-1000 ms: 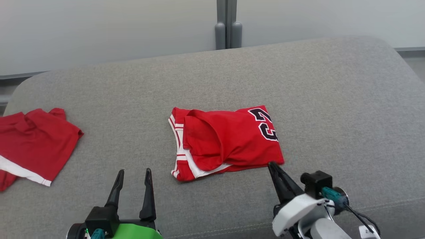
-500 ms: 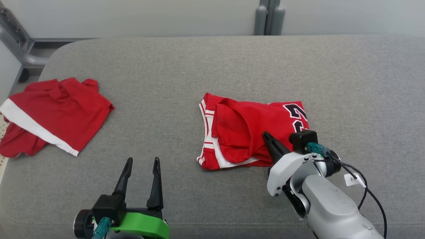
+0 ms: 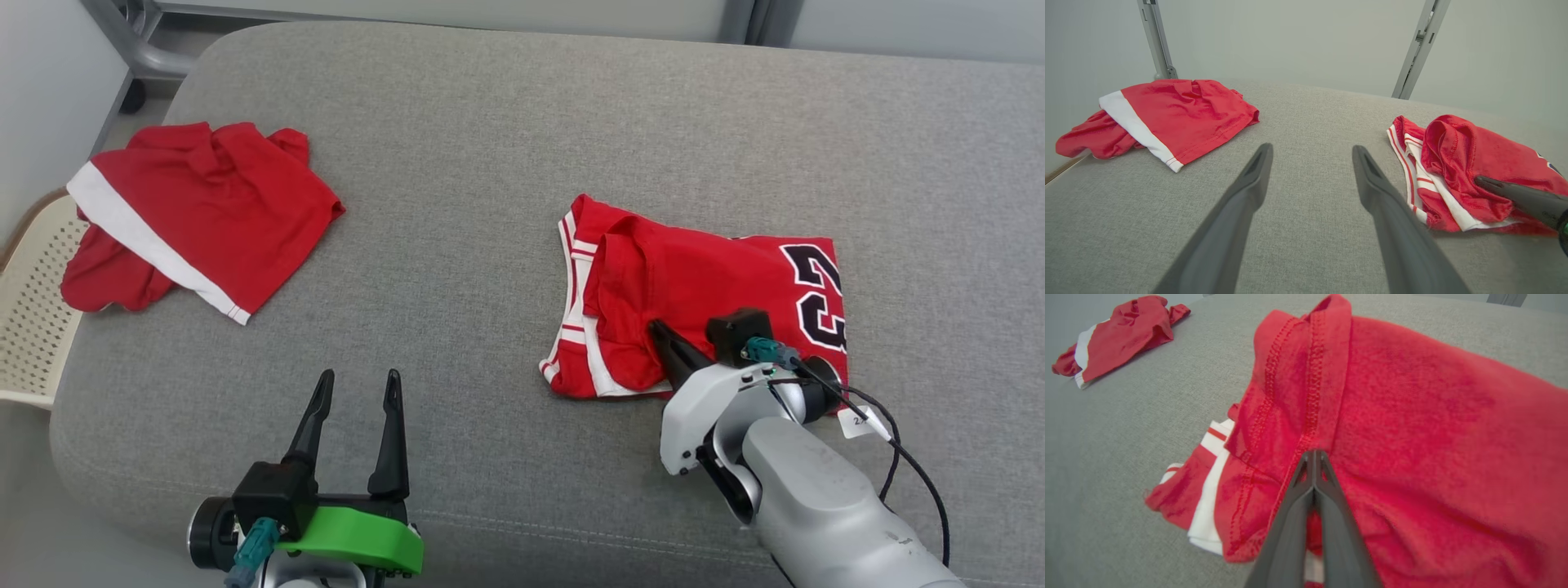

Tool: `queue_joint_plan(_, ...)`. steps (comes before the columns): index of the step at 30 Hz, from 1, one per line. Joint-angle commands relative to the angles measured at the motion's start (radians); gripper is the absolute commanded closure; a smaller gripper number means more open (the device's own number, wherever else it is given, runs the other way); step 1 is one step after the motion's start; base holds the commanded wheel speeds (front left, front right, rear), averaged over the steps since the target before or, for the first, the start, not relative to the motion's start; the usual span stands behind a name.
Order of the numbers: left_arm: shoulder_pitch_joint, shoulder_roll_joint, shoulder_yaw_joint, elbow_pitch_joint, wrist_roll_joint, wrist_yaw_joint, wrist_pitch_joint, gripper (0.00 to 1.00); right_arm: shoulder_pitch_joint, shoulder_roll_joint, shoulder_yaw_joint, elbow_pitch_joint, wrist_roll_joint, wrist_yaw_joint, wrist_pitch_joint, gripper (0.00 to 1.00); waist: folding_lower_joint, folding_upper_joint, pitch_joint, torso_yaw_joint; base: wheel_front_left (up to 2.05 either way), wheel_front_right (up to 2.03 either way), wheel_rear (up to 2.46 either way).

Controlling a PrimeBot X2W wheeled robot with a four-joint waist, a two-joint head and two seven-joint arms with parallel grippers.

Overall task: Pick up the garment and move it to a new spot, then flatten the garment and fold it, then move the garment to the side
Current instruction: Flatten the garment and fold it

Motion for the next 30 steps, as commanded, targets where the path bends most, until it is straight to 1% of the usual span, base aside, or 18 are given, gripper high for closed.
queue_joint_plan(1,-0.015,0.001,0.002,0.002,-0.007,0.004,-0.002,0.00,0.023,-0.003,0.021,-0.020,0.018,-0.001,-0.003,1.00,-0.0001,0.0000,0.008,0.014,0.00,0.00,0.00)
queue_joint_plan(7,-0.012,0.001,0.003,0.005,-0.008,0.004,-0.002,0.00,0.048,-0.004,0.081,-0.058,0.072,-0.001,-0.002,1.00,-0.0001,0.0000,-0.005,0.014,0.00,0.00,0.00)
queue_joint_plan(11,-0.014,0.001,-0.002,0.005,-0.011,0.004,-0.002,0.00,0.061,-0.002,0.156,-0.090,0.145,-0.001,-0.002,1.00,-0.0001,0.0000,-0.012,0.018,0.00,0.00,0.00)
queue_joint_plan(15,-0.016,0.001,-0.008,0.007,-0.012,0.002,-0.002,0.00,0.039,-0.003,0.243,-0.120,0.217,-0.001,-0.002,1.00,-0.0001,0.0000,-0.015,0.026,0.00,0.00,0.00)
queue_joint_plan(18,-0.009,0.001,-0.003,0.006,-0.011,0.005,-0.002,0.00,0.024,-0.003,0.285,-0.152,0.249,-0.001,-0.002,1.00,-0.0001,0.0000,-0.019,0.027,0.00,0.00,0.00)
queue_joint_plan(21,0.002,0.001,0.007,0.005,-0.008,0.009,-0.002,0.00,0.018,-0.004,0.289,-0.188,0.244,-0.001,-0.002,1.00,-0.0001,0.0000,-0.027,0.019,0.00,0.00,0.00)
queue_joint_plan(24,0.012,0.001,0.016,-0.004,-0.009,0.012,-0.002,0.00,0.028,-0.004,0.257,-0.229,0.219,-0.001,-0.002,1.00,-0.0001,0.0000,-0.038,-0.004,0.00,0.00,0.00)
queue_joint_plan(25,0.014,0.001,0.018,-0.006,-0.008,0.011,-0.002,0.00,0.037,-0.004,0.239,-0.240,0.208,-0.001,-0.002,0.66,-0.0001,0.0000,-0.042,-0.014,0.00,0.00,0.00)
queue_joint_plan(26,0.017,0.001,0.021,-0.008,-0.006,0.010,-0.002,0.00,0.045,-0.004,0.218,-0.255,0.192,-0.001,-0.002,0.00,-0.0001,0.0000,-0.045,-0.025,0.00,0.00,0.00)
queue_joint_plan(30,0.023,0.001,0.030,-0.019,0.001,0.011,-0.002,0.00,0.084,-0.003,0.129,-0.326,0.126,-0.001,-0.002,0.00,-0.0001,0.0000,-0.056,-0.079,0.00,0.00,0.00)
